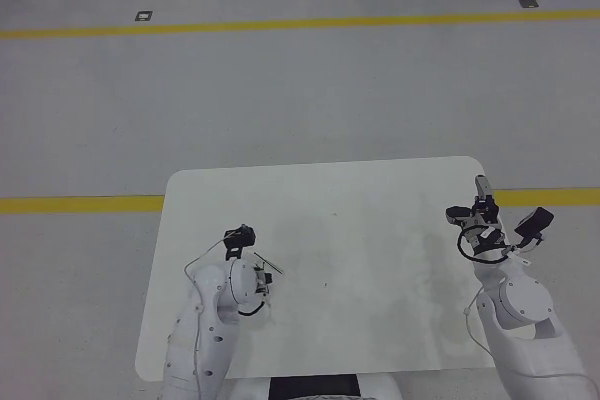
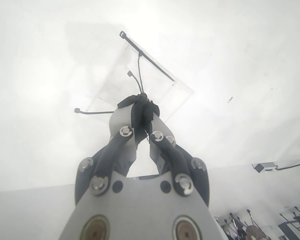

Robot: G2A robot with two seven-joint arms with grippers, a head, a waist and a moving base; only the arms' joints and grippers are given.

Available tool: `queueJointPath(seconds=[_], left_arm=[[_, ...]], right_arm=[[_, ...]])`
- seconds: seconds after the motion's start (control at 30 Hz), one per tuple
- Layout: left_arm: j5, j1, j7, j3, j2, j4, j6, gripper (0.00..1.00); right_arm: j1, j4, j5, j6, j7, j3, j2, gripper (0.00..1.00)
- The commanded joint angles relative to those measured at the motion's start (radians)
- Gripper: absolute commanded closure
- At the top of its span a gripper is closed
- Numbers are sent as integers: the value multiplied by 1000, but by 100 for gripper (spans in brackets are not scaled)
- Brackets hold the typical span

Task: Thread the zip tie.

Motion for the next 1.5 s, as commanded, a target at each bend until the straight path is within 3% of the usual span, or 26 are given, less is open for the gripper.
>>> queueJointPath(seconds=[0.0,0.43,0.7,0.9,1.17,1.47], left_arm=[[-23,0,0,-7,3,-1,-7,100],[-111,22,0,-44,32,-44,-31,100],[-196,32,0,-62,62,-56,-67,100],[-265,46,0,-73,91,-87,-80,100],[-437,74,0,-105,147,-123,-161,100],[-587,88,0,-126,219,-143,-191,100]], right_arm=[[0,0,0,0,0,0,0,0],[0,0,0,0,0,0,0,0],[0,0,0,0,0,0,0,0],[0,0,0,0,0,0,0,0],[0,0,0,0,0,0,0,0],[0,0,0,0,0,0,0,0]])
